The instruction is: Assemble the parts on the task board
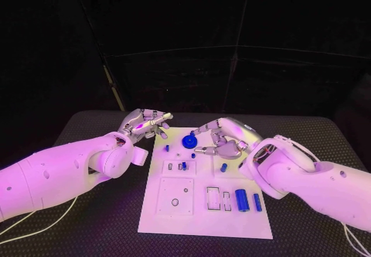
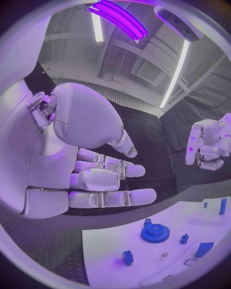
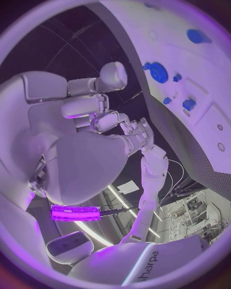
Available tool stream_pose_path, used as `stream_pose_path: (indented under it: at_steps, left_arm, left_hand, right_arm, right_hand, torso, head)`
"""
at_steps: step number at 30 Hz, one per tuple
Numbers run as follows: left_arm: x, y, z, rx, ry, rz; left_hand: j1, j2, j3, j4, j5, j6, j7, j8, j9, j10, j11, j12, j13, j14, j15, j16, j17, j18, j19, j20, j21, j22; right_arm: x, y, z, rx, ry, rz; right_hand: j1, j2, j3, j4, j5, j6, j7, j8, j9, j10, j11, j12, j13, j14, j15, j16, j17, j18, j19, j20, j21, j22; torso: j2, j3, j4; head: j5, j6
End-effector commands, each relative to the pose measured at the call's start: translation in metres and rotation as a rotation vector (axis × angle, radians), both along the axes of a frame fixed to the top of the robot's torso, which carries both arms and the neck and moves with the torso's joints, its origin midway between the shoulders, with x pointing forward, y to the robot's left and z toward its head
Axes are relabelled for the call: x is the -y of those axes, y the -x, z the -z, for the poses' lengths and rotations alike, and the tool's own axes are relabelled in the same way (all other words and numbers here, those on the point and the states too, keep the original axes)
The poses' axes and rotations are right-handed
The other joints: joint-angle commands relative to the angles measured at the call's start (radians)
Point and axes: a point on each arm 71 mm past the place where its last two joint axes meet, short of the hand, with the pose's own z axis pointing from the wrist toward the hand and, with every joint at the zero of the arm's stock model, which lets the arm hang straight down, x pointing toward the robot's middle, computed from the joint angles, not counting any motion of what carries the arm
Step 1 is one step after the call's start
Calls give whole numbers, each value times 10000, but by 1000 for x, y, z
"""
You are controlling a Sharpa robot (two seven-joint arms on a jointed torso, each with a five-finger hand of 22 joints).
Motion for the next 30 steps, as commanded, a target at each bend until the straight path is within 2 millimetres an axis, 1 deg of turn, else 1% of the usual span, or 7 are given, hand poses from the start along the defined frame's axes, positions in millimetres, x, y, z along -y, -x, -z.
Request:
stream_pose_path:
  at_steps: [1, 3, 5, 7, 12, 18, 30]
  left_arm:
    - [10, 6, 7, -1183, -2654, 1795]
    - [12, 8, 8, -1700, -3692, 2414]
    - [13, 11, 7, -2169, -4647, 2916]
    - [15, 12, 5, -2570, -5537, 3287]
    - [20, 13, 7, -3500, -7431, 3773]
    - [30, 11, 19, -3980, -9307, 3909]
    - [60, 0, 28, -3637, -10569, 3696]
  left_hand:
    - [-137, 92, -247, 142, -41, -50, -100, 258, 135, -361, -48, 953, 823, 574, -27, 1242, 1578, 67, 301, -78, 890, 717]
    - [-245, 84, -431, 280, -45, -175, -40, 408, 215, -643, -51, 1508, 1298, 732, -63, 1993, 2726, -221, 848, -84, 2510, 2871]
    - [-288, 144, -623, 477, -31, -450, -56, 654, 343, -1155, -33, 2299, 1971, 836, -47, 2415, 3408, -604, 1698, -113, 4641, 5803]
    - [-313, 230, -778, 706, -25, -685, -14, 991, 507, -1624, -40, 2976, 2536, 845, -58, 2503, 3565, -790, 2005, -96, 5651, 7200]
    - [-805, 402, -1119, 1298, -47, -727, -52, 1349, 669, -1689, -71, 3382, 2822, 879, -71, 2579, 3706, -798, 2016, -101, 5832, 7435]
    - [-1352, 295, -2120, 2219, -85, -782, -192, 2071, 1057, -1771, -195, 3958, 3233, 915, -155, 2652, 3838, -850, 2070, -185, 6143, 7907]
    - [-1233, 647, -3279, 2317, -173, -1309, -401, 3694, 2246, -1528, -359, 5427, 4564, 999, -304, 2833, 4142, -953, 2168, -315, 6634, 8710]
  right_arm:
    - [9, -4, -7, -751, -527, -30]
    - [21, -11, -15, -896, -764, 283]
    - [32, -18, -20, -1077, -973, 595]
    - [42, -24, -23, -1203, -1089, 880]
    - [56, -35, -24, -1345, -1185, 1365]
    - [62, -42, -23, -1498, -1171, 1655]
    - [63, -48, -19, -1771, -1023, 1989]
  right_hand:
    - [69, 49, -49, 7, -39, 28, -14, 50, 13, -76, -19, -16, -1, 699, 28, -44, 1188, 97, -73, 25, -36, -31]
    - [54, 72, -62, 14, -42, 52, -20, 68, 18, -56, -24, 9, 21, 699, 26, -47, 1184, 95, -66, 22, -33, -21]
    - [45, 94, -72, 15, -34, 77, -27, 86, 23, -40, -29, 29, 36, 697, 22, -52, 1176, 95, -62, 20, -31, -17]
    - [-14, 141, -108, 29, -6, 109, -36, 112, 29, -18, -37, 54, 49, 697, 15, -58, 1167, 95, -57, 13, -34, -21]
    - [-95, 148, -182, 34, 4, 123, -42, 130, 29, -8, -43, 67, 47, 689, 8, -77, 1131, 101, -65, 6, -51, -54]
    - [-141, 145, -248, 28, 10, 170, -59, 167, 37, -9, -56, 66, 30, 676, 0, -107, 1071, 113, -94, -2, -87, -124]
    - [-248, 83, -412, 35, 24, 251, -91, 246, 47, -79, -84, -20, -92, 640, -28, -187, 916, 153, -202, -25, -215, -364]
  torso:
    - [-167, 26, 40]
    - [-236, 40, 57]
    - [-296, 47, 68]
    - [-360, 43, 76]
    - [-460, 40, 97]
    - [-524, 31, 123]
    - [-544, 27, 145]
  head:
    - [-4, -48]
    - [6, -83]
    - [32, -111]
    - [29, -134]
    - [38, -208]
    - [27, -268]
    - [72, -377]
